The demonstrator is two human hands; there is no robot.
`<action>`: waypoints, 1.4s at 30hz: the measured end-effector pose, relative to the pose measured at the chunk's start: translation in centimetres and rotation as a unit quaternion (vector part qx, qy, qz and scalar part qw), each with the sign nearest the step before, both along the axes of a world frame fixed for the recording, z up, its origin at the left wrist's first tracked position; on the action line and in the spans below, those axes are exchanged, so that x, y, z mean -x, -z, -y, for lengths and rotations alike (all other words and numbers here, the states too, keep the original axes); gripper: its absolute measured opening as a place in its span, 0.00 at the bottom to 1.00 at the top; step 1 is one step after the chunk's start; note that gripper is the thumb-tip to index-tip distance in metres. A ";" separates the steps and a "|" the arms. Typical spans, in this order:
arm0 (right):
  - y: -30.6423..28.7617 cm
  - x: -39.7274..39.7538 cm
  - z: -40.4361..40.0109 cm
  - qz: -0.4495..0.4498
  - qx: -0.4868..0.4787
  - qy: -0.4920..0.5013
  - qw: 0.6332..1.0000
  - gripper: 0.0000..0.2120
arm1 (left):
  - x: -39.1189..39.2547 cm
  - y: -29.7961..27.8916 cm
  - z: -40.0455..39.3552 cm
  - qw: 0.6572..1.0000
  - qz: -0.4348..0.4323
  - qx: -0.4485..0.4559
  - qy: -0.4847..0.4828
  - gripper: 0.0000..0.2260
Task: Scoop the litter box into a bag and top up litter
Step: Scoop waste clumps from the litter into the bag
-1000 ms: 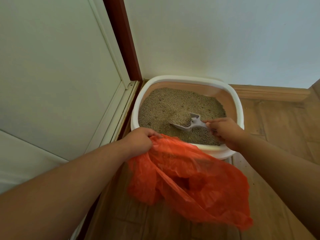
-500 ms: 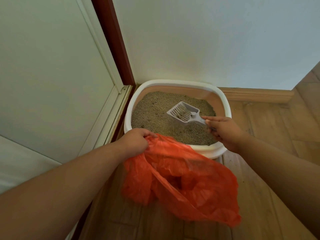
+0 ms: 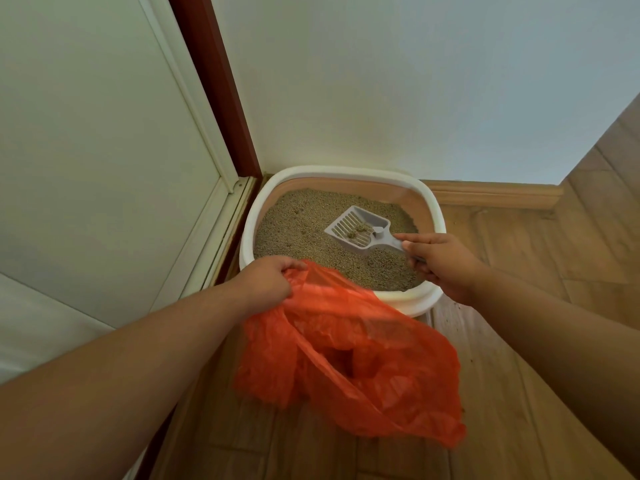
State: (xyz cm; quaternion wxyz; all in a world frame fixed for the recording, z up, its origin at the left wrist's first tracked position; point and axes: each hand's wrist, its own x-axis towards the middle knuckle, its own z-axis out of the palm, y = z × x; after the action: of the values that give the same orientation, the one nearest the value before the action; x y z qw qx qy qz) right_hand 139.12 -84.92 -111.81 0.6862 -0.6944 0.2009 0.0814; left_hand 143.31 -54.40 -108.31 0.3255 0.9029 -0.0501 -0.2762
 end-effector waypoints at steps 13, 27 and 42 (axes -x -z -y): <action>-4.4 0.6 1.3 0.068 0.108 -0.091 0.988 0.11 | 0.6 -1.4 0.1 0.999 -0.027 0.014 -0.021 0.41; -8.2 1.3 -4.3 0.165 0.495 -0.465 0.715 0.15 | 1.1 -2.3 1.0 0.988 -0.099 0.091 -0.076 0.43; -7.6 2.1 -6.5 0.196 0.540 -0.470 0.670 0.16 | 1.2 -2.6 0.0 0.991 -0.097 0.066 -0.069 0.42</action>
State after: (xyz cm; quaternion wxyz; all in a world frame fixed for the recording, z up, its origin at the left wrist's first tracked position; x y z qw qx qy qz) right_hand 137.06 -78.40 -104.20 0.0857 -0.9464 -0.2819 0.1321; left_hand 142.14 -54.42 -105.66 0.4061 0.8498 0.0262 -0.3350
